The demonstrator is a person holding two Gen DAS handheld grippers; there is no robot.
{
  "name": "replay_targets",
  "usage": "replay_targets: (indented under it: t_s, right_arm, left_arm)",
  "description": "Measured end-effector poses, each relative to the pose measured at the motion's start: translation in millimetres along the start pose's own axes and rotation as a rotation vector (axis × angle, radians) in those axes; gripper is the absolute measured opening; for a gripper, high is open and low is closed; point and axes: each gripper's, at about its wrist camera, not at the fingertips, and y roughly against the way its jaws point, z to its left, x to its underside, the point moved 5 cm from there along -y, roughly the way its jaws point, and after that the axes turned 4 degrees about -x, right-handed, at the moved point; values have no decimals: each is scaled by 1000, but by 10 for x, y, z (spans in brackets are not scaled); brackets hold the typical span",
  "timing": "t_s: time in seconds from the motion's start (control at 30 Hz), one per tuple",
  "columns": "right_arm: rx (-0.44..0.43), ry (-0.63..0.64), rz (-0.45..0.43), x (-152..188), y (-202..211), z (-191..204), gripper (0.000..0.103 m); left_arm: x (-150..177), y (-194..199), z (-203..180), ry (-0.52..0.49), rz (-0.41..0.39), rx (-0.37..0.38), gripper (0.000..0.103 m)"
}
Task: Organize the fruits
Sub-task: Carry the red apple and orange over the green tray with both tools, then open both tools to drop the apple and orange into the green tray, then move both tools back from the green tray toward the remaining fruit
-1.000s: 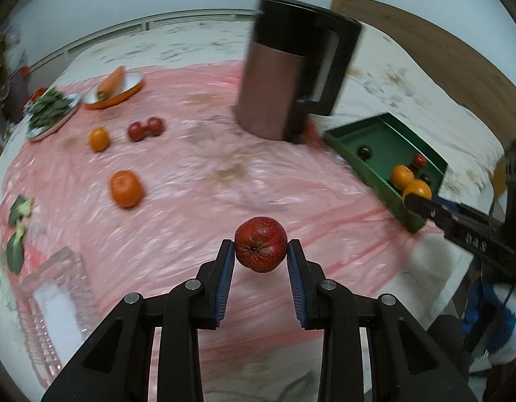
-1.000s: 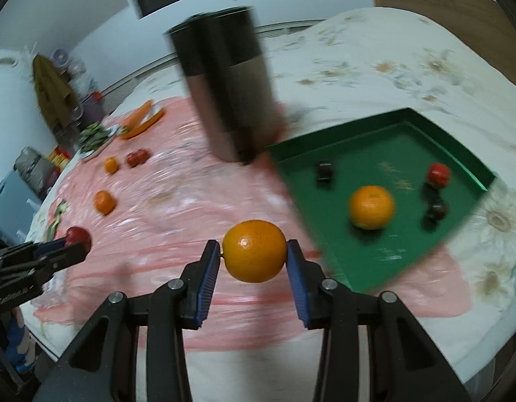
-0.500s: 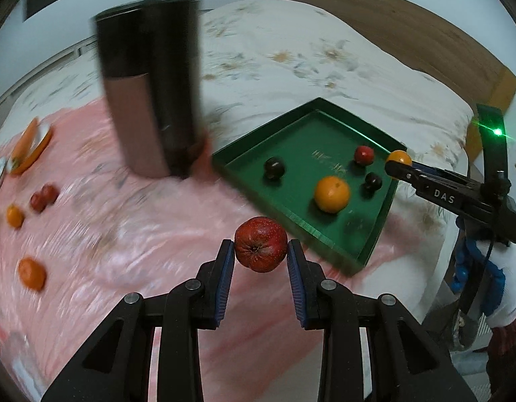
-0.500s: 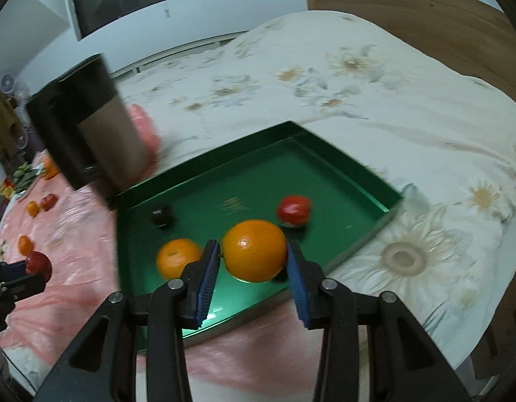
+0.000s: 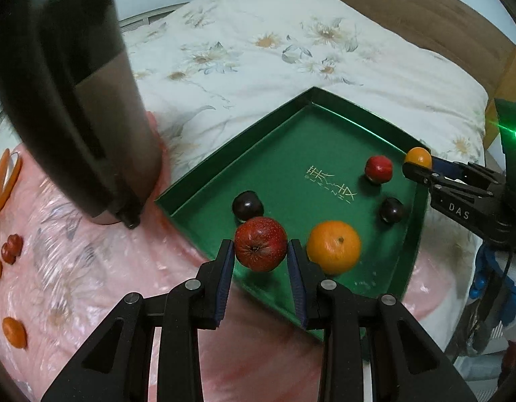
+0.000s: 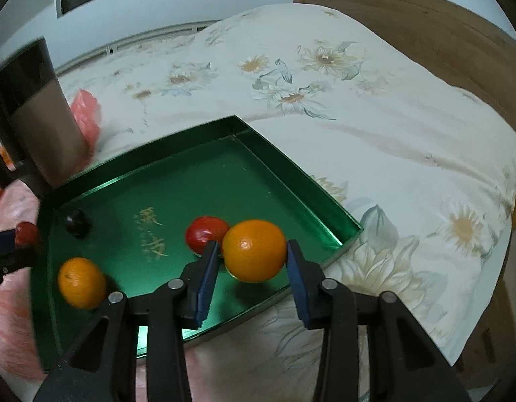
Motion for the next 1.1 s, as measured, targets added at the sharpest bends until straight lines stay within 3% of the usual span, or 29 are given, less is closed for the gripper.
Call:
replay_targets:
  t_s: [0.3,0.67,0.7,0.8,1.1]
  right_arm:
    - [37,19,18,14,-213,-72,43]
    - [6,10,30,26,-320,54,44]
    - [9,8,32,25,-316,54,46]
    - [29,2,16,8,-252,48,93]
    - [24,-16,-13,-13,0,56,97]
  left_arm:
    - [-41,-249,-77,1,29,8,28]
    - [51,-373,-119,-13,60,-9,28]
    - [47,-369,-116,-12,61,-9,28]
    - [46,-314,-104,-12,44,-22,41]
    - [34,-62,-80,-4,1,-31,46]
